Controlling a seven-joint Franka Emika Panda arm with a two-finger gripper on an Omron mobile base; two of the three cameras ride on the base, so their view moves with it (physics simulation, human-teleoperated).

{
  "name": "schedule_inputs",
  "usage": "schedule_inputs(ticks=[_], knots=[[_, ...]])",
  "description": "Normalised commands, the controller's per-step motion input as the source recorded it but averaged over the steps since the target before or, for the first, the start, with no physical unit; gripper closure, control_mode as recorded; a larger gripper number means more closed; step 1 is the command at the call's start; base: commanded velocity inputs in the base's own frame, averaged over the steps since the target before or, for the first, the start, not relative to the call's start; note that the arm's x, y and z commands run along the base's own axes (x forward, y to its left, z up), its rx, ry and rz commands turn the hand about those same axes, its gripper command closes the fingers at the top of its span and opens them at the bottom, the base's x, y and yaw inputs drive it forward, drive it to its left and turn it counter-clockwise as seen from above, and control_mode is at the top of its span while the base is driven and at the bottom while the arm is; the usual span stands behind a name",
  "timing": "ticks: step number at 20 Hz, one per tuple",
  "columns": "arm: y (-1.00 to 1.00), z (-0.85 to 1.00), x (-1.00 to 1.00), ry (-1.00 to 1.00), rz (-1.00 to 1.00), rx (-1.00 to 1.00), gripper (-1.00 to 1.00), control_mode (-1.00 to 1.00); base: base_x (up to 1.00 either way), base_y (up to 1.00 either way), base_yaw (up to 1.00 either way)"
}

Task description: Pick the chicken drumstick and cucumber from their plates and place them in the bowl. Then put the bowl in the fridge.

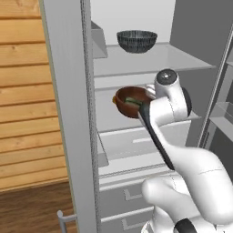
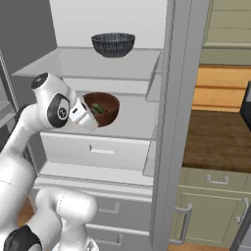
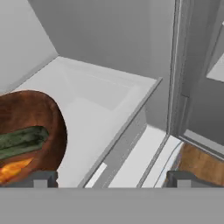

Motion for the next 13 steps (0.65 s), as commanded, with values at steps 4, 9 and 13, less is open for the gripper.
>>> schedule_inputs(ticks=[4, 9, 13], knots=[[0.14, 0.10, -1.00, -0.01, 0.47, -0.02, -1.00, -1.00, 0.00, 0.00, 0.00], [0.38, 0.10, -1.00, 0.00, 0.47, -0.11, -1.00, -1.00, 0.00, 0.00, 0.00], [0.49, 0.09, -1.00, 0.01, 0.32, -0.08, -1.00, -1.00, 0.00, 0.00, 0.00]])
